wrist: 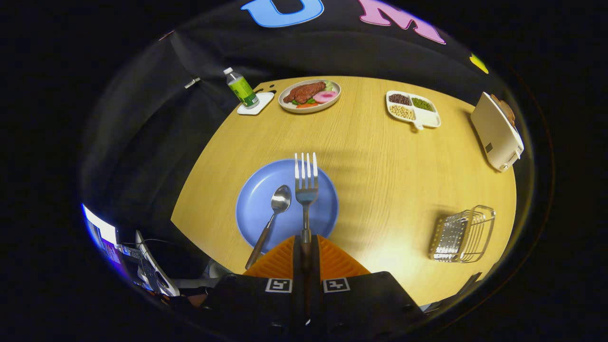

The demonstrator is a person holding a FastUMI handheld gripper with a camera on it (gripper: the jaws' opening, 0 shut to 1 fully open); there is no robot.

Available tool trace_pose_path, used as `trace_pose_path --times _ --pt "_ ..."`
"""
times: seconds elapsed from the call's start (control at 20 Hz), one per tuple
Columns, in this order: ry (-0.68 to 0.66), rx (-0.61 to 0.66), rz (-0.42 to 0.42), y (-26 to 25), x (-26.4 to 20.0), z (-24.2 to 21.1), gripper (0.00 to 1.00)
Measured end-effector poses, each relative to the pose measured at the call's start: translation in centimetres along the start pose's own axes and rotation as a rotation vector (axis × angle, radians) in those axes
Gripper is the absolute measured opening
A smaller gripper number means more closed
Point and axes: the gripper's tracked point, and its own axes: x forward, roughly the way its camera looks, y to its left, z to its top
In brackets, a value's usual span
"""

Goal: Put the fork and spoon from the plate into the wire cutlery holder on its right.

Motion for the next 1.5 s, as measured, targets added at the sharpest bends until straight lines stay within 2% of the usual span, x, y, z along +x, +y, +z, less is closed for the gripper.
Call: trace_pose_path --times 0.2,0.45,0.65,0.85,1.1,1.3,1.5 --pt "0.013 -0.025 -0.035 -4.7 -5.0 -0.1 0.09" --pt "0.180 -0.038 -0.093 -11.8 -10.1 -2.8 0.09" --pt "0.352 -0.041 -0.146 -16.5 -11.6 -5.2 0.09" --pt "0.543 -0.063 -0.201 -20.6 -11.2 -7.3 0.09" --pt "0.723 -0.031 -0.215 -22.7 -8.1 -8.1 0.09" --pt "0.805 0.004 -0.240 -23.6 -6.1 -7.7 0.09" --pt "0.840 0.018 -0.218 -23.1 -5.2 -7.2 0.10"
